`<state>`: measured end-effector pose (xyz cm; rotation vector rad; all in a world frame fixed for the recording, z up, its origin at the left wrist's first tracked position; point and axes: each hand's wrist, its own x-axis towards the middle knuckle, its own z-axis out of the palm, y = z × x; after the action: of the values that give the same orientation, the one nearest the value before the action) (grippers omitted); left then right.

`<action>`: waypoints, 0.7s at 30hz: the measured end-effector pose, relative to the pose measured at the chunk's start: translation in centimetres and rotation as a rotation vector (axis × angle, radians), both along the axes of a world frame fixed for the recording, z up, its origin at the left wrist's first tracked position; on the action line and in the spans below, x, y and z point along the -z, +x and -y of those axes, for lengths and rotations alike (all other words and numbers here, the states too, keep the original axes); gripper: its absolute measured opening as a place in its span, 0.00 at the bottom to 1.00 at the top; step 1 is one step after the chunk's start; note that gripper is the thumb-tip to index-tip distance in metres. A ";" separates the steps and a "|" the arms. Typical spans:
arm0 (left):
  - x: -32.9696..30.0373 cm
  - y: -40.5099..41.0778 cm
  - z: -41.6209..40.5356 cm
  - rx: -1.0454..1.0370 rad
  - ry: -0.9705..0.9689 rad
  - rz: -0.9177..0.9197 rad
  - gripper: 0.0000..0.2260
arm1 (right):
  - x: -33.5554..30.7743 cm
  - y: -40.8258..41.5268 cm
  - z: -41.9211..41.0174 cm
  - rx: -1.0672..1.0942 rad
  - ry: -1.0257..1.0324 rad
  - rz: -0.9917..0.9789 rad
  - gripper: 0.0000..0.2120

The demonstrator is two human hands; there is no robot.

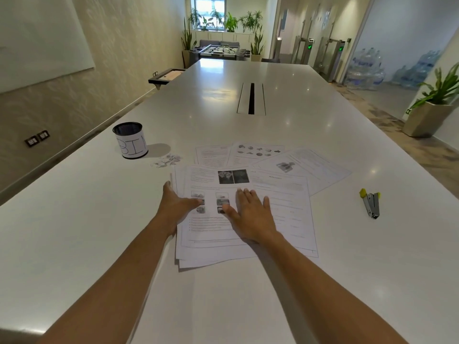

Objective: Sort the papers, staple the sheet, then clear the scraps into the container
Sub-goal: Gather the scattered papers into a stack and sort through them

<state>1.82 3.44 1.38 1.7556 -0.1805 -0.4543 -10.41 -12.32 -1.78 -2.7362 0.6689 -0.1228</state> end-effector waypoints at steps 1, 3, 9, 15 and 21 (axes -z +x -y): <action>0.0 0.1 0.1 -0.010 -0.002 -0.008 0.40 | -0.1 0.2 -0.2 -0.017 0.016 0.004 0.37; 0.1 0.3 0.1 0.003 0.008 -0.019 0.30 | -0.3 0.3 -0.6 -0.049 0.063 0.018 0.37; 0.1 0.6 -0.3 0.049 -0.009 0.022 0.25 | -1.5 -1.1 2.2 0.257 0.044 0.309 0.32; 0.2 0.6 -0.3 0.094 -0.007 0.074 0.25 | -2.5 -5.4 8.1 0.693 -0.011 0.076 0.37; 0.4 0.3 0.2 0.131 -0.010 0.226 0.26 | -3.2 -6.1 9.5 0.702 -0.015 -0.028 0.43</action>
<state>2.14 3.23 1.03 1.7897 -0.4599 -0.3475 -16.53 -21.77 1.46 -2.3906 1.6049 -0.2451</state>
